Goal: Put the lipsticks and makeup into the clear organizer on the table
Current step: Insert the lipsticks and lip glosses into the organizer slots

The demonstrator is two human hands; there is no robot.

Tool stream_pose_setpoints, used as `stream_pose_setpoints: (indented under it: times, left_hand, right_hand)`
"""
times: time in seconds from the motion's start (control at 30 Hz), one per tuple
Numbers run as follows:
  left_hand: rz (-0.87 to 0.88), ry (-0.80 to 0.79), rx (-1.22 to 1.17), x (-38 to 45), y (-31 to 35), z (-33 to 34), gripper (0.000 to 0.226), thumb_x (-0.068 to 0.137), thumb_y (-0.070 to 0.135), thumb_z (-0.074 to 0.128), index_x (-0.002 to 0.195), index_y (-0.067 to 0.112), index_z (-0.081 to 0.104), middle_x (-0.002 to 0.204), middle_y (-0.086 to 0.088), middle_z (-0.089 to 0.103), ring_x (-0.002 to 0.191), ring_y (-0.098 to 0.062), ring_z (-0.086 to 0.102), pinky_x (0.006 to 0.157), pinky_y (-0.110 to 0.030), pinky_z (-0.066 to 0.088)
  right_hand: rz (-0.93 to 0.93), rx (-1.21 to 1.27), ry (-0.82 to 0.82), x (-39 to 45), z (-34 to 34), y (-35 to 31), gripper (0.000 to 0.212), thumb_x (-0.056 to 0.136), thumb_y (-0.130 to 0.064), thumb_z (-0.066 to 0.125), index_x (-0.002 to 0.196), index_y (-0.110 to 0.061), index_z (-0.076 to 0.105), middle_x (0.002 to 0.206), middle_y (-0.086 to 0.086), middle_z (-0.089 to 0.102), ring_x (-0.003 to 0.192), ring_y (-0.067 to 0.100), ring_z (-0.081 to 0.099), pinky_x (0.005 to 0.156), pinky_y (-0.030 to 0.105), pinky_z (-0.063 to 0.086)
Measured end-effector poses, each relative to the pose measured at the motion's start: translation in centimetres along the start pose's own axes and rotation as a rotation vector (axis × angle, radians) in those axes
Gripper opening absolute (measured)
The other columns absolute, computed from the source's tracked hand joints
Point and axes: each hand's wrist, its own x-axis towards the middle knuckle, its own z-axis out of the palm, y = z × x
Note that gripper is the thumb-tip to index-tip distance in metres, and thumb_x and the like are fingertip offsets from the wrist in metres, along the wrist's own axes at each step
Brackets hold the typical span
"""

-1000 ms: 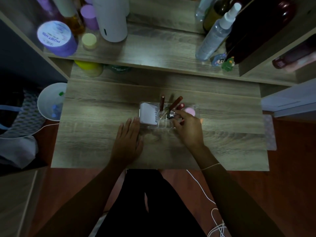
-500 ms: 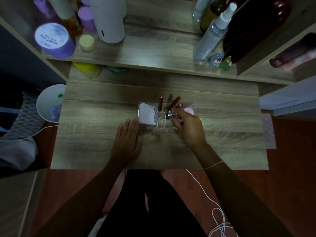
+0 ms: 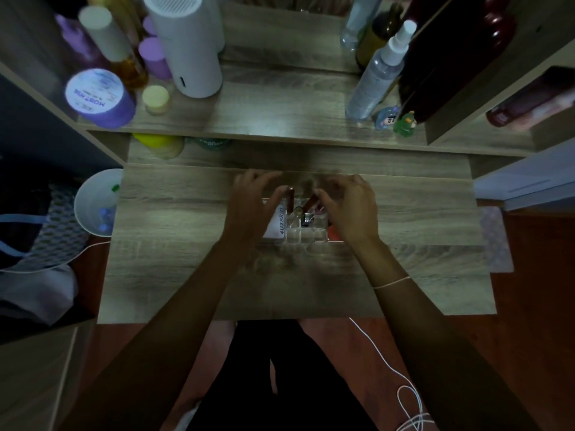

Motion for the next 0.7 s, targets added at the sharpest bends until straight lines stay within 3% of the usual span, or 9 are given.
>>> stream_pose_setpoints:
  times: [0.23,0.37,0.53,0.7]
  left_hand:
    - [0.041,-0.154,0.008,1.4,0.4,0.9,0.034,0.088,0.036,0.058,0.118,0.019,0.062,0.109,-0.008,0.061,0.101,-0.021,0.05,0.087,-0.039,0.04]
    - [0.082,-0.166,-0.005,1.2,0.6,0.9,0.031,0.088,0.035,0.059,0.115,0.021,0.065,0.105,-0.006,0.062,0.095,-0.013,0.043,0.082,-0.033,0.036]
    - [0.092,-0.179,-0.057,1.2,0.7,0.9,0.031,0.089,0.034,0.058,0.116,0.021,0.064,0.104,-0.007,0.063,0.095,-0.019,0.05,0.076,-0.03,0.035]
    - [0.094,-0.224,-0.047,1.4,0.8,1.3,0.03,0.09,0.037,0.055,0.113,0.02,0.065,0.104,-0.007,0.066,0.097,-0.022,0.054,0.079,-0.03,0.035]
  right_hand:
    - [-0.04,-0.008,-0.035,0.2,0.5,-0.7,0.021,0.087,-0.024,0.066,0.106,-0.016,0.07,0.104,0.008,0.067,0.101,0.023,0.055,0.084,0.031,0.04]
    - [-0.11,-0.041,-0.092,0.1,0.5,-1.1,0.024,0.087,-0.03,0.065,0.108,-0.019,0.07,0.099,0.005,0.066,0.097,0.021,0.055,0.081,0.028,0.037]
    - [-0.109,0.001,-0.108,0.1,0.4,-1.1,0.022,0.086,-0.039,0.066,0.1,-0.024,0.072,0.082,-0.002,0.067,0.083,0.02,0.056,0.079,0.035,0.045]
    - [-0.113,0.021,-0.082,-0.4,0.2,-0.8,0.016,0.083,-0.03,0.069,0.097,-0.024,0.072,0.078,-0.001,0.068,0.078,0.019,0.054,0.076,0.035,0.044]
